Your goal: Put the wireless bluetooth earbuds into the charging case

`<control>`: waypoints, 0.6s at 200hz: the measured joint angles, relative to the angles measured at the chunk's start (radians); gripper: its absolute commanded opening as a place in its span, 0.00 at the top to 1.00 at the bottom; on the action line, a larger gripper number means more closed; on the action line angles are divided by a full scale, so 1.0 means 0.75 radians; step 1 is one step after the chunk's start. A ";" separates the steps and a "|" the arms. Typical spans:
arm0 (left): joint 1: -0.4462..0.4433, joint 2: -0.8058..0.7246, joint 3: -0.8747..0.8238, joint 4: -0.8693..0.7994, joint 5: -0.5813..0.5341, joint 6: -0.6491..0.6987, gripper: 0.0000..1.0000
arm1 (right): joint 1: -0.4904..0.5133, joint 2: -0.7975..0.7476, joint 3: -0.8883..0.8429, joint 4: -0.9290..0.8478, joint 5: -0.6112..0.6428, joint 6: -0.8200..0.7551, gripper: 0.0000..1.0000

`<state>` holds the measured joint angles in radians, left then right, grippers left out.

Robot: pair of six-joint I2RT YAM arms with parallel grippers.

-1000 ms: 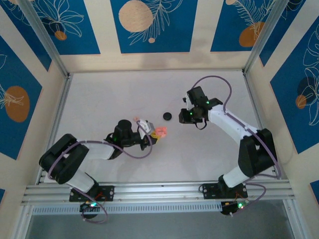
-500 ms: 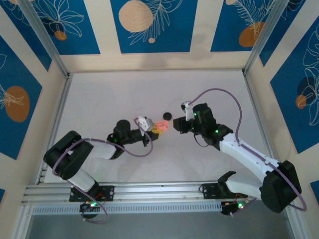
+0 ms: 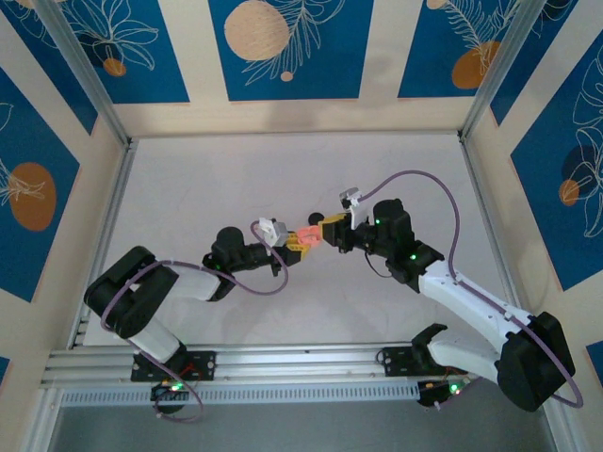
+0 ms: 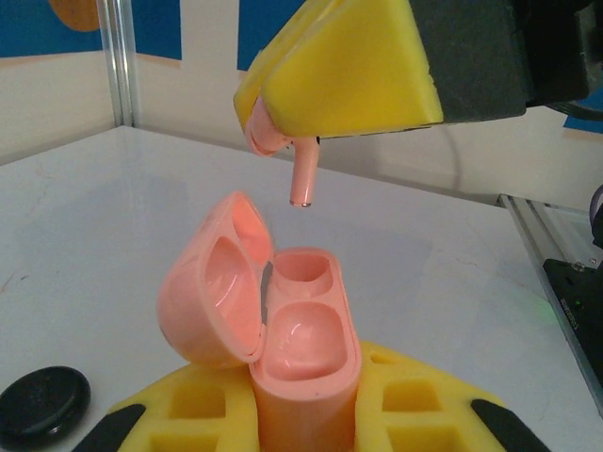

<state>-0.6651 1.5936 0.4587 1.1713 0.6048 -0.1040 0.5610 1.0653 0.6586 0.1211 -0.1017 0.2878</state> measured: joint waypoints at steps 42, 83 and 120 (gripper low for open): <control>-0.001 0.000 0.000 0.001 0.002 -0.004 0.89 | 0.000 0.000 0.000 0.009 -0.026 -0.005 0.78; -0.001 -0.002 0.000 0.001 0.001 -0.004 0.89 | 0.000 0.000 -0.001 0.002 -0.030 -0.027 0.78; -0.001 -0.012 0.000 0.005 0.001 -0.005 0.89 | 0.007 0.000 -0.001 -0.022 -0.019 -0.052 0.78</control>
<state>-0.6659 1.5848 0.4587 1.1751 0.6056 -0.1074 0.5659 1.0653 0.6579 0.1043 -0.1158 0.2485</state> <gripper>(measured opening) 0.191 0.224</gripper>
